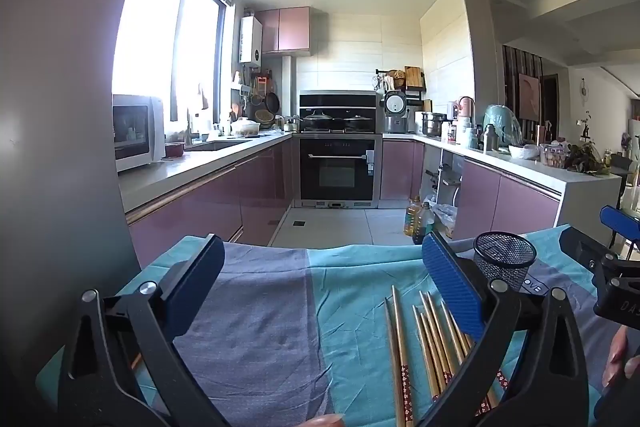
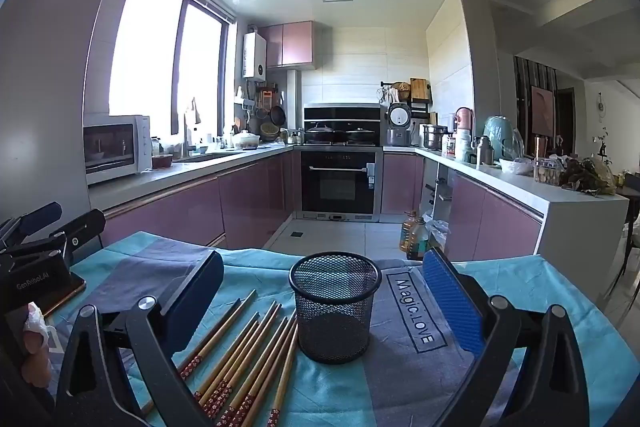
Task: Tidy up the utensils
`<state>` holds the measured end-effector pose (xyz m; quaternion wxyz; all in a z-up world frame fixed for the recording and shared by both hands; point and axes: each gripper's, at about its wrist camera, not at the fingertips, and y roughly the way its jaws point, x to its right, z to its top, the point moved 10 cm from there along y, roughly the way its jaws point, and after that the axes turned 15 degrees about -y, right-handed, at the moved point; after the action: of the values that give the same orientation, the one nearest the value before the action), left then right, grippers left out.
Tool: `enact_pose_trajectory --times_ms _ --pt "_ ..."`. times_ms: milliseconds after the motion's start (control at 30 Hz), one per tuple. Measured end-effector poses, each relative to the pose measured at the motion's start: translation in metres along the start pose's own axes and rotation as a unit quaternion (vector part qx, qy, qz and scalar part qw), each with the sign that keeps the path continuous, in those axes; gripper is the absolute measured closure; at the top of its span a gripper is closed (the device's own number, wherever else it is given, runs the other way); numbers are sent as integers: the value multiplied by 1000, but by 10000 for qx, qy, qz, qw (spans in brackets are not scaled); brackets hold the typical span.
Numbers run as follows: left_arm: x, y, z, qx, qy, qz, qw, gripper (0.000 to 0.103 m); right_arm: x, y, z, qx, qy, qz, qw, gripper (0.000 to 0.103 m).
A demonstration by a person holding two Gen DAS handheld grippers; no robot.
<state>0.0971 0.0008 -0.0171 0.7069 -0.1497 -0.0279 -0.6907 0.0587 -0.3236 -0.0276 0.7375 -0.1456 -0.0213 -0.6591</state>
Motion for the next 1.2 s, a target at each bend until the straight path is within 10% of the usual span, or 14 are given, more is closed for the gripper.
enact_pose_trajectory --times_ms 1200 --pt "4 -2 -3 -3 26 -76 10000 6 -3 -2 1 -14 -89 -36 10000 7"
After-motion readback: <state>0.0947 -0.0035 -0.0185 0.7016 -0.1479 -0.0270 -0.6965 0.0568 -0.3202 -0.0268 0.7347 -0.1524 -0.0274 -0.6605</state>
